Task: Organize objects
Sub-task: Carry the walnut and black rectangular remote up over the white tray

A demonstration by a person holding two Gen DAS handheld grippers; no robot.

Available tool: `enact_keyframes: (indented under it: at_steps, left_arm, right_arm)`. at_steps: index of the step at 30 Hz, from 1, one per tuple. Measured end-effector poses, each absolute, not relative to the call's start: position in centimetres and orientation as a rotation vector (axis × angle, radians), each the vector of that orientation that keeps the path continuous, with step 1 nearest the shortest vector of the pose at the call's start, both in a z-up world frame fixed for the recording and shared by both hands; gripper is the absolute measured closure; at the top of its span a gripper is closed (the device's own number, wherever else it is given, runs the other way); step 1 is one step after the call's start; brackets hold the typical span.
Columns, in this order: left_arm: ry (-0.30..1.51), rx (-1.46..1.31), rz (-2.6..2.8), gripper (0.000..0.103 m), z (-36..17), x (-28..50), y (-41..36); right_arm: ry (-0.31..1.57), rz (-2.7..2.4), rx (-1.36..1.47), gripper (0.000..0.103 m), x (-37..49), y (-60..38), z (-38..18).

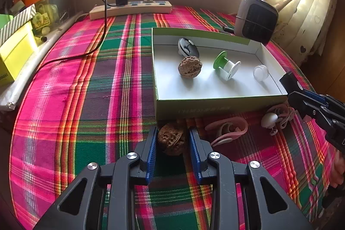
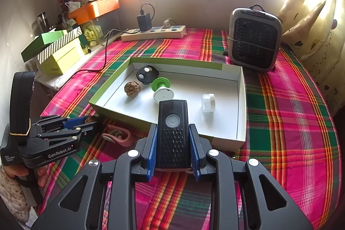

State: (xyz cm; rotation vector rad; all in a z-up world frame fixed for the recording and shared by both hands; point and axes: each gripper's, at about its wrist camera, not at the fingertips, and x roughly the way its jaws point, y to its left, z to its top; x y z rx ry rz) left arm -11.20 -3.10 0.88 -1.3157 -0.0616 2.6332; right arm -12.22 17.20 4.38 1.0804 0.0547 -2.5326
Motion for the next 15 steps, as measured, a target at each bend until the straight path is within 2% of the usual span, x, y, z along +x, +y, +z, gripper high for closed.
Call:
enact_keyframes:
  at_steps: [15]
  left_arm:
    - [-0.096, -1.218, 2.650, 0.077, 4.0, -11.2, -2.9]
  right_arm:
    - [0.059, -2.552, 1.066, 0.075, -12.4, 17.3, 5.2]
